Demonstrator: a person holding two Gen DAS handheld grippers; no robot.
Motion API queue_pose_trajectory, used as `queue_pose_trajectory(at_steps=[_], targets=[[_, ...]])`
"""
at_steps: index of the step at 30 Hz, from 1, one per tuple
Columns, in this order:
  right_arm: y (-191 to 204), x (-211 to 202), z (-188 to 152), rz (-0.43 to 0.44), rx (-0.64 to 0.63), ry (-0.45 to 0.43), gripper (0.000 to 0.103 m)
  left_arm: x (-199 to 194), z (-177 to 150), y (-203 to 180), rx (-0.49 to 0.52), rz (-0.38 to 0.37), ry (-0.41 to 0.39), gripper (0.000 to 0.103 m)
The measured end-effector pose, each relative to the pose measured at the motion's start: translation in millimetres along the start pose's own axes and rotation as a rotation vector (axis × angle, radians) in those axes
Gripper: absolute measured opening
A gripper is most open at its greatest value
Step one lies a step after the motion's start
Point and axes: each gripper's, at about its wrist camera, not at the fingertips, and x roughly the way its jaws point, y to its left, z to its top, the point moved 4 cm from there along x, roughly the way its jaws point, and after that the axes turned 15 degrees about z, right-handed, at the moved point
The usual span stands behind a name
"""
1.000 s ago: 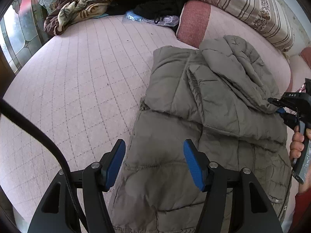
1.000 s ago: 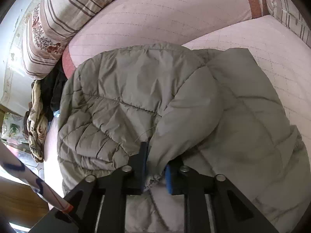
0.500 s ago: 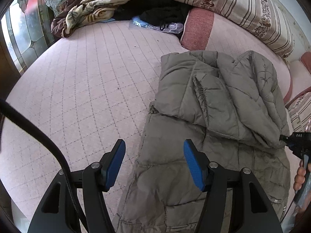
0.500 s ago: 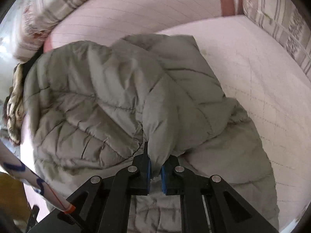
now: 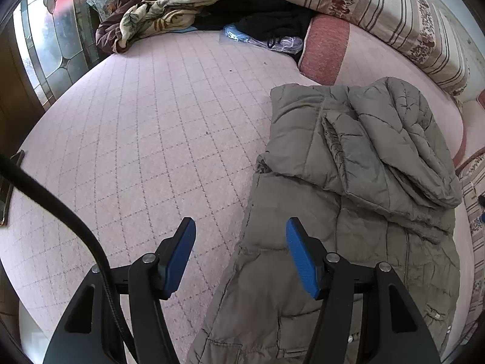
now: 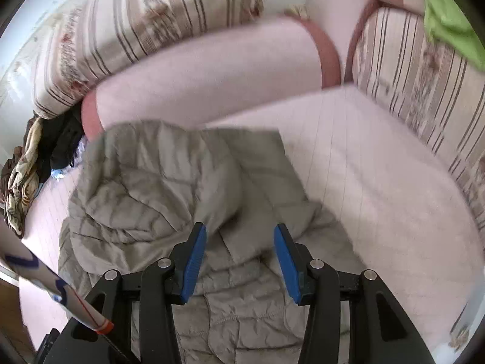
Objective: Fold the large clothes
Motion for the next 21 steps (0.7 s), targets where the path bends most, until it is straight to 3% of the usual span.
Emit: queue_pose_trajectory(at_steps=[4,7,12,15,19,21], targets=[[52,6,13,0.005,-0.125,-0.041,0.051,1,0,1,-0.005,0.006,0.003,0.061],[106,34,21,0.010,-0.232,-0.030,0.051,2,1,3,-0.007,0.010,0.005,0.061],[161,93,21,0.008,-0.300,0.026,0.051,6,6,5,-0.007,0.020,0.003,0.061],[168,130,13,-0.031,-0.313,0.064,0.051,10,9,5,-0.005,0.018,0.012,0.061],[152,179,-19,-0.048,-0.288,0.214,0.051,11,11,4,-0.004,0.010,0.017,0.061],[146,195,-39,-0.091,-0.356,0.263,0.054,10,11,3,0.001,0.007,0.014,0.061]])
